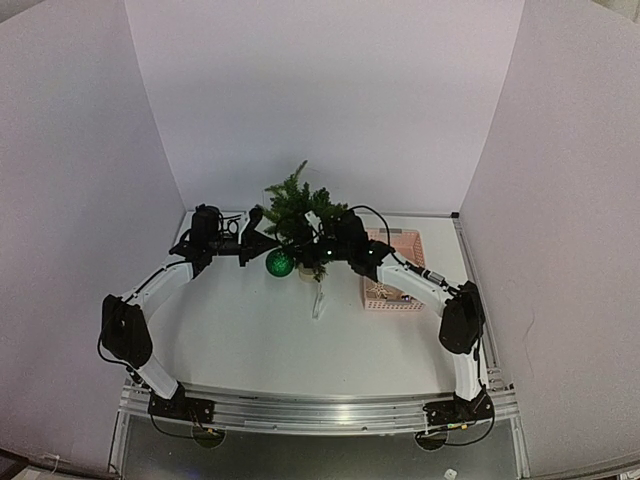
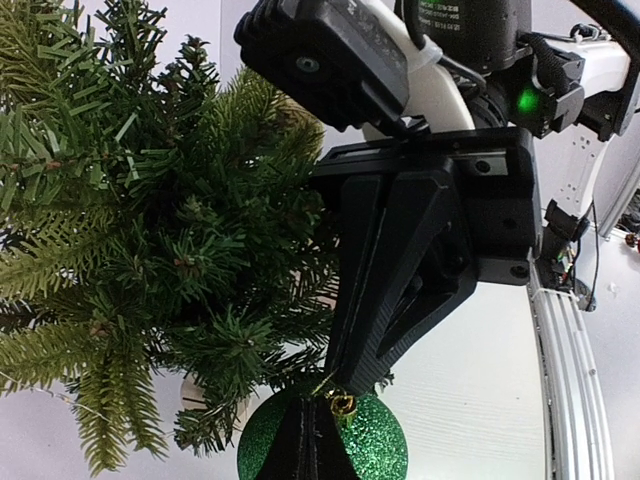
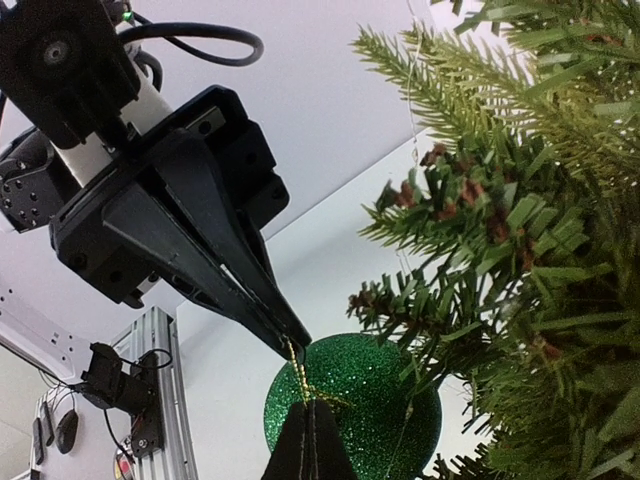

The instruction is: Decorate the small christmas tree

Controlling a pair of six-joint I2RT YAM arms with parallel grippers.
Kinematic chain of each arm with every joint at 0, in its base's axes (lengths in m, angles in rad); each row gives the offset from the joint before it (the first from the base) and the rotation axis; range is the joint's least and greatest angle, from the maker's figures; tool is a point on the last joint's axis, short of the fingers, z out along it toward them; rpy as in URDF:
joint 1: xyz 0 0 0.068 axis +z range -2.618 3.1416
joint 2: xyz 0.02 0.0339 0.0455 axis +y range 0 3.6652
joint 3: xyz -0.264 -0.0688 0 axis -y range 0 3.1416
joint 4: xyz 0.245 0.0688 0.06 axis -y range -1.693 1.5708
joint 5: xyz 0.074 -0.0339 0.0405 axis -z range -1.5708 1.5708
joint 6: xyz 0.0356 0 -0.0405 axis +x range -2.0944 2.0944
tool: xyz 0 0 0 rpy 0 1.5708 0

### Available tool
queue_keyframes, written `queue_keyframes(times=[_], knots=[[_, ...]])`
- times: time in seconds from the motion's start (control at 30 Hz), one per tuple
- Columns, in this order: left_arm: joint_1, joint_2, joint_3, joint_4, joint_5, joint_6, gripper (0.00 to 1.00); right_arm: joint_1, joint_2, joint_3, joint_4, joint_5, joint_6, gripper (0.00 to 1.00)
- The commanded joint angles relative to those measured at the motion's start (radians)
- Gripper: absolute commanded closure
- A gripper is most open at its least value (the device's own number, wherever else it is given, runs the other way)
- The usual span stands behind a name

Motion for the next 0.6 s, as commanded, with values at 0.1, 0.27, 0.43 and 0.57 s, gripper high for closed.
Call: queue_keyframes(times=[0.1, 0.27, 0.43, 0.57], knots=[[-0.001, -0.046, 0.047, 0.059, -0.092, -0.013, 1.00, 0.003, -0.029, 0.059, 0.016, 0.103, 0.034, 1.00], [-0.004, -0.043, 0.044, 0.096, -0.094, -0.042, 1.00, 0.003, -0.026, 0.066, 0.015, 0.155, 0.052, 1.00], [-0.011, -0.027, 0.050, 0.139, -0.105, -0.077, 1.00, 0.004, -0.019, 0.079, 0.016, 0.205, 0.066, 1.00], [-0.011, -0.025, 0.053, 0.153, -0.129, -0.090, 1.00, 0.007, -0.022, 0.082, 0.016, 0.232, 0.069, 1.00]])
